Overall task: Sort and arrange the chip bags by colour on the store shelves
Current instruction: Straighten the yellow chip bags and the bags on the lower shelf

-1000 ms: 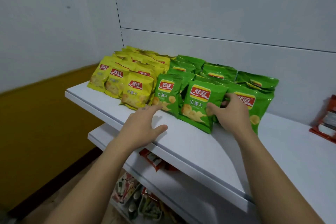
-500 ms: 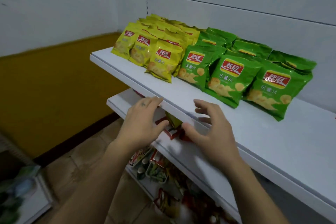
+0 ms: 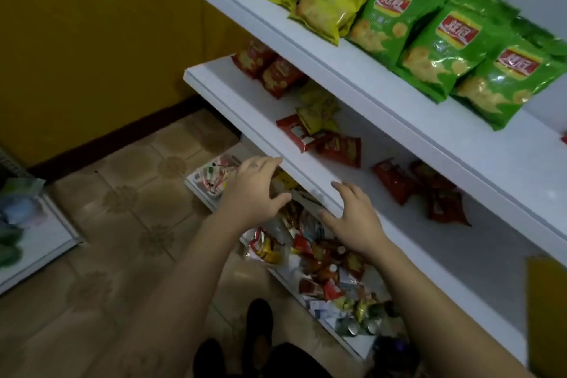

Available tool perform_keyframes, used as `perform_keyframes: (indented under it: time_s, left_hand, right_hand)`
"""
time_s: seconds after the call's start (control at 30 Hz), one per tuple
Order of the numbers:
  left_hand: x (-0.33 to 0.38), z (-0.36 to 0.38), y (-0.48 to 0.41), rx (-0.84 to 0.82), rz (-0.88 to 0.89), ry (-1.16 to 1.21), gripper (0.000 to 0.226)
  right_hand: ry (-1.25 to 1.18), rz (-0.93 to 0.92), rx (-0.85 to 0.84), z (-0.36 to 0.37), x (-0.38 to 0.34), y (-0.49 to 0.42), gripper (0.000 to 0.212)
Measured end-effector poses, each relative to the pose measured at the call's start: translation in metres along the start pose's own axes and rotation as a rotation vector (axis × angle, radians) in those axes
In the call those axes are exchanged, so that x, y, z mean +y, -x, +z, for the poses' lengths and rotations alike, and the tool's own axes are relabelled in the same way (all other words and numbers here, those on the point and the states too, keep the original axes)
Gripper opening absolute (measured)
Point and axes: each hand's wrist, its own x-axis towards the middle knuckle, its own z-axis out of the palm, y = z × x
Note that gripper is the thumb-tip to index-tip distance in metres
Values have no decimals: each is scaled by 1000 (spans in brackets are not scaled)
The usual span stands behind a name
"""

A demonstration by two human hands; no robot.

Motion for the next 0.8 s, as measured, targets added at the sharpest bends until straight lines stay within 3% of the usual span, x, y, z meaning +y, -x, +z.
perform_keyframes:
  time_s: [0.2,0.47,0.8]
  left_hand:
    - [2,33,-8,-155,-21,66,74]
    - [6,61,-36,-176,-11,81,72]
    - [12,67,-73,-116,-127,65,71]
  right_hand:
    - [34,156,-132,17,36,-12,71]
    - [3,322,-221,30,84,-69,74]
    - [-162,144,-123,34,76,-113,70]
